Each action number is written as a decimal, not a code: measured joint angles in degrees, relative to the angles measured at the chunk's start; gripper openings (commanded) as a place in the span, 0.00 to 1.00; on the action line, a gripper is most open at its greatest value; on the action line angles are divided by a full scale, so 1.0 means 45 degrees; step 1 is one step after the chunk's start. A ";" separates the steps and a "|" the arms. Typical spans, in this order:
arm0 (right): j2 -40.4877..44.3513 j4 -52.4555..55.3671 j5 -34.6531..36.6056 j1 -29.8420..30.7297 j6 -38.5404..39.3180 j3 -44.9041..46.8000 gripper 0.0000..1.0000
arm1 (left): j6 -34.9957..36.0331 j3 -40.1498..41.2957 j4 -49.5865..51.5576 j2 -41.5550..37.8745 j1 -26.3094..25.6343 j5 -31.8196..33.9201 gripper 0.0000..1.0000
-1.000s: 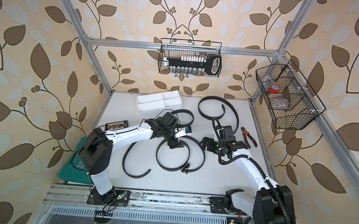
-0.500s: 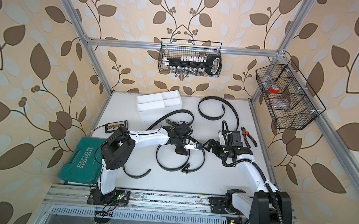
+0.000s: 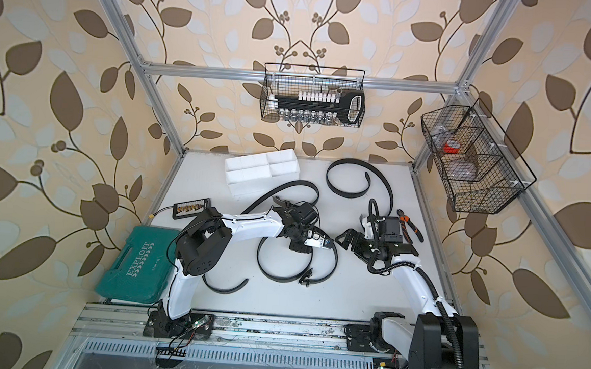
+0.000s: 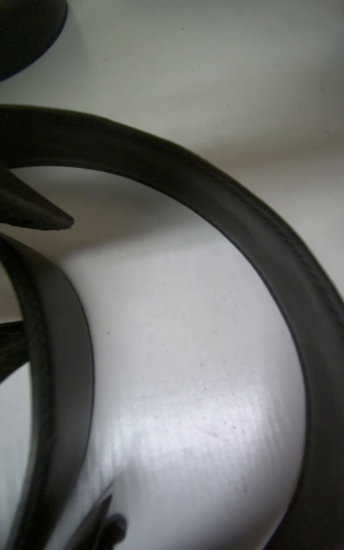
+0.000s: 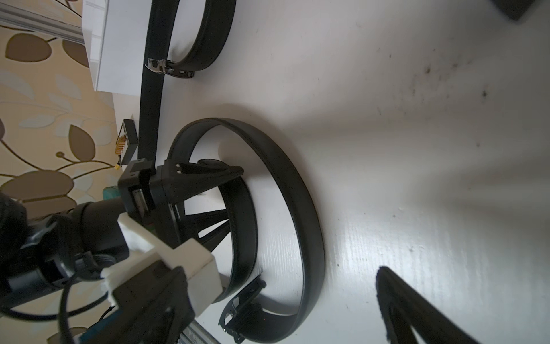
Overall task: Place the belts into the storage roll
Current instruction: Roll the belt at the center of the board.
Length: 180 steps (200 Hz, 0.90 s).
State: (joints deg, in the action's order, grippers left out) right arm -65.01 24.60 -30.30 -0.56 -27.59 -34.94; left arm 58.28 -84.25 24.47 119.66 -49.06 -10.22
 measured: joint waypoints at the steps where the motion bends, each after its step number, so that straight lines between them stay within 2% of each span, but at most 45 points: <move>1: 0.0000 0.0000 0.0005 0.0000 0.0000 0.0000 0.99 | -0.0058 0.0005 0.0005 0.0000 0.0000 0.0010 0.41; 24: -0.0034 -0.0015 0.0005 0.0000 0.0005 0.0005 0.97 | -0.0073 0.0121 -0.0073 0.0000 -0.0024 0.0049 0.24; 78: -0.0345 0.0000 0.0024 0.0000 0.0087 0.0005 0.86 | -0.0631 0.0952 -0.0724 -0.0393 0.0437 0.0063 0.00; 116: -0.0379 0.0170 0.0078 0.0121 0.0044 0.0005 0.83 | -0.2035 0.0937 -0.0495 -0.0461 0.1200 0.0262 0.00; 138: -0.0797 0.0340 0.0525 0.0976 -0.0015 0.0005 0.81 | -0.3400 0.0704 0.0034 -0.0427 0.1515 0.0709 0.00; 162: -0.1263 0.0534 0.1263 0.1919 -0.0175 0.0005 0.69 | -0.5134 0.0617 0.0384 -0.0413 0.1661 0.1122 0.00; 180: -0.1564 0.0627 0.1943 0.2395 -0.0214 -0.0015 0.54 | -0.6625 0.0563 0.0495 -0.0413 0.1647 0.1540 0.00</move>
State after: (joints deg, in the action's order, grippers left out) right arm -72.05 27.42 -21.56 10.22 -28.56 -35.00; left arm 28.47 -81.71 26.70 117.80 -41.65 -3.29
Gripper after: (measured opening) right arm 0.619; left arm 0.068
